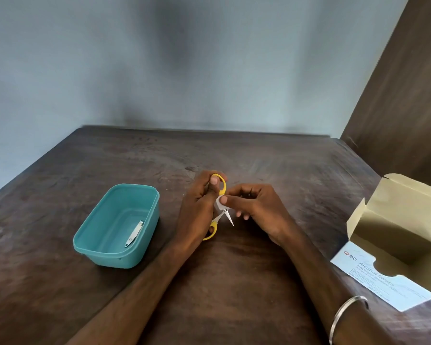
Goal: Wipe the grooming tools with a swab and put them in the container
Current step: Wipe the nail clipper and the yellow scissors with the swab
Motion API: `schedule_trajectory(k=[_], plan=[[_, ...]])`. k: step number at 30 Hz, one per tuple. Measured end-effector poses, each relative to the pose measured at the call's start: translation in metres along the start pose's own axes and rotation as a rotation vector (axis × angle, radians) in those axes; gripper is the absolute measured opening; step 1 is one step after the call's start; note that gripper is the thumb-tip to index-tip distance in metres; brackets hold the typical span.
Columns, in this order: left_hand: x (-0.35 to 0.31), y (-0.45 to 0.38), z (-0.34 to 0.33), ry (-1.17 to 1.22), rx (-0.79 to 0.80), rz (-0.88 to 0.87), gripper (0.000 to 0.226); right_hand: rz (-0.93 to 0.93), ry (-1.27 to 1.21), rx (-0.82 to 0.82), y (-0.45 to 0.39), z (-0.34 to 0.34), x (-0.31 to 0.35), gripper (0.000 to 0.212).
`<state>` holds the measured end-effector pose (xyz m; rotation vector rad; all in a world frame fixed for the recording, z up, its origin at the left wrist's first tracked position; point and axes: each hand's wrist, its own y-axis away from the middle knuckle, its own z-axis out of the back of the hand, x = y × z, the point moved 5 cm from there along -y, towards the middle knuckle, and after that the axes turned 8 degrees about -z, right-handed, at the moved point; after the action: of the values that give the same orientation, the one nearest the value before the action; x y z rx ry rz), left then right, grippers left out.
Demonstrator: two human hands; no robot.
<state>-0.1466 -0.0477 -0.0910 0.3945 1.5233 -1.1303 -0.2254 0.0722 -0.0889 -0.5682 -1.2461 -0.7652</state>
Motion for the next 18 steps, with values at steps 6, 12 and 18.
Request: schedule_trajectory(k=[6, 12, 18], plan=[[-0.0007, 0.0, -0.0035, -0.01, 0.008, -0.017, 0.03, -0.024, 0.047, 0.039, -0.0012, 0.0032, -0.0025, 0.007], [-0.0034, 0.0006, -0.0018, 0.023, 0.006, 0.019, 0.028, 0.038, -0.005, -0.023, 0.0009, -0.0002, 0.0009, 0.007], [-0.0029, 0.0021, 0.0, -0.015, -0.018, 0.011, 0.027, 0.021, 0.044, 0.016, -0.0005, -0.0009, 0.0001, 0.004]])
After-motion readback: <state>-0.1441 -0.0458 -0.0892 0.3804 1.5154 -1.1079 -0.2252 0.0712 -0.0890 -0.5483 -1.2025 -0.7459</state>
